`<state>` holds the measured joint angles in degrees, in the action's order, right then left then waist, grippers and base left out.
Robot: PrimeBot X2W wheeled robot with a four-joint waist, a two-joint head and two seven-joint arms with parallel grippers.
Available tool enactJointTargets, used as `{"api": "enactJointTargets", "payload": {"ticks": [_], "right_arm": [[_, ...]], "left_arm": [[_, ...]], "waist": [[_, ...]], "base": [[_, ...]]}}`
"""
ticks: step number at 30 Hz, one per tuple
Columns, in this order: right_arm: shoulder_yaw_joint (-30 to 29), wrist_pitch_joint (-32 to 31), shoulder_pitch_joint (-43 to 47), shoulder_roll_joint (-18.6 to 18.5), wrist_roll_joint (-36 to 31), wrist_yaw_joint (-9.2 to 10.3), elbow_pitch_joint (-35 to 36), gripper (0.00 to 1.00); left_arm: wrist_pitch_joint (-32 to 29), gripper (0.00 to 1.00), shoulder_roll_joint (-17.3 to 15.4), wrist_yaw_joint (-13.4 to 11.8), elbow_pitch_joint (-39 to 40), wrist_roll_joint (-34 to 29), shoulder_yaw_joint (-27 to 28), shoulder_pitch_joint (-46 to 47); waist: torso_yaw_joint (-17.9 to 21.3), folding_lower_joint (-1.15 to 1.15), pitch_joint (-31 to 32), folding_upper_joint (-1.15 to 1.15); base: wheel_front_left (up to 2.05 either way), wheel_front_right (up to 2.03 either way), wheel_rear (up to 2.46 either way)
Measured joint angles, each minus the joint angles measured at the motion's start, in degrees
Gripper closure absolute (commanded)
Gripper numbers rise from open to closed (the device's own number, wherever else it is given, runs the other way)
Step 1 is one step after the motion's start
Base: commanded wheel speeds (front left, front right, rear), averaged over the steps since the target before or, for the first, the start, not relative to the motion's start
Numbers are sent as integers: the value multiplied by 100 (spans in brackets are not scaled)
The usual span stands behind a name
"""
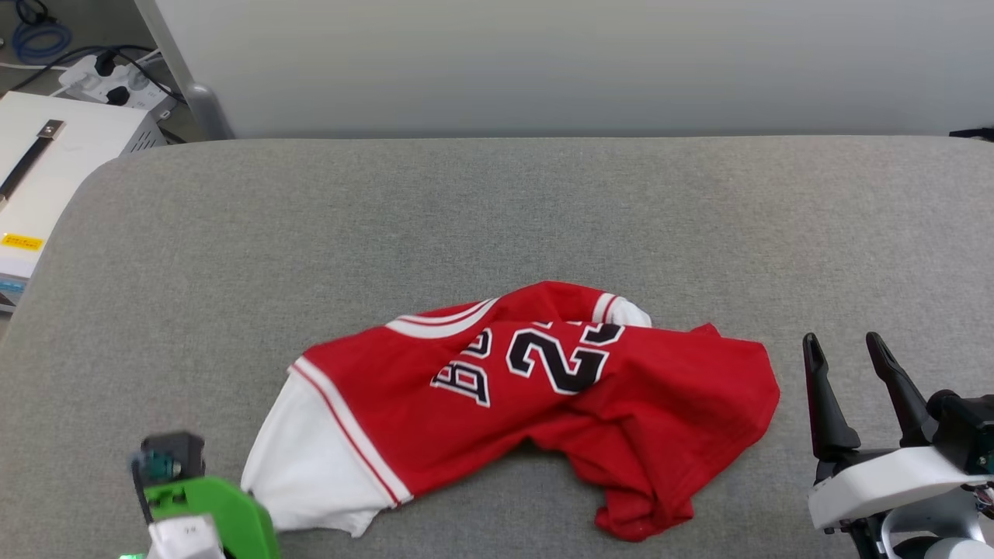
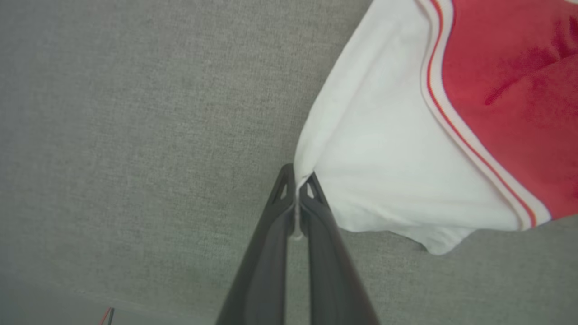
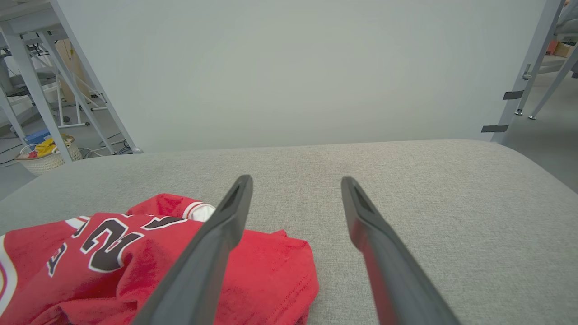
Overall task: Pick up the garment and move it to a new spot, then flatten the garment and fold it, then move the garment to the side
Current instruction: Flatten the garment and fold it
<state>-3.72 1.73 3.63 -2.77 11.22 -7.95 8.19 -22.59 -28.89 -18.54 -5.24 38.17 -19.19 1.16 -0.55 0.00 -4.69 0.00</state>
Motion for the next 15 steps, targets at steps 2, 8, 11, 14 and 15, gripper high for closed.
{"api": "enactJointTargets", "payload": {"ticks": [2,8,11,14,15], "right_arm": [[-16,0,16,0,0,0,2,0],[-43,-54,103,0,0,0,49,0],[-75,-100,105,0,0,0,79,0],[-134,-127,126,-1,-1,-1,86,0],[-166,-158,131,0,-4,0,92,0]], "left_arm": [[3,100,13,-100,19,129,96,-430],[269,100,231,-130,-254,443,226,-1060],[516,0,371,-48,-417,477,247,-1052],[1096,0,520,35,-550,356,254,-969],[1471,0,535,64,-534,214,271,-825]], "waist": [[-17,0,27,0],[-39,0,110,0],[-46,0,159,0],[-57,0,240,0],[-58,0,280,0]], "base": [[0,0,0],[0,0,0],[0,0,0],[0,0,0],[0,0,0]]}}
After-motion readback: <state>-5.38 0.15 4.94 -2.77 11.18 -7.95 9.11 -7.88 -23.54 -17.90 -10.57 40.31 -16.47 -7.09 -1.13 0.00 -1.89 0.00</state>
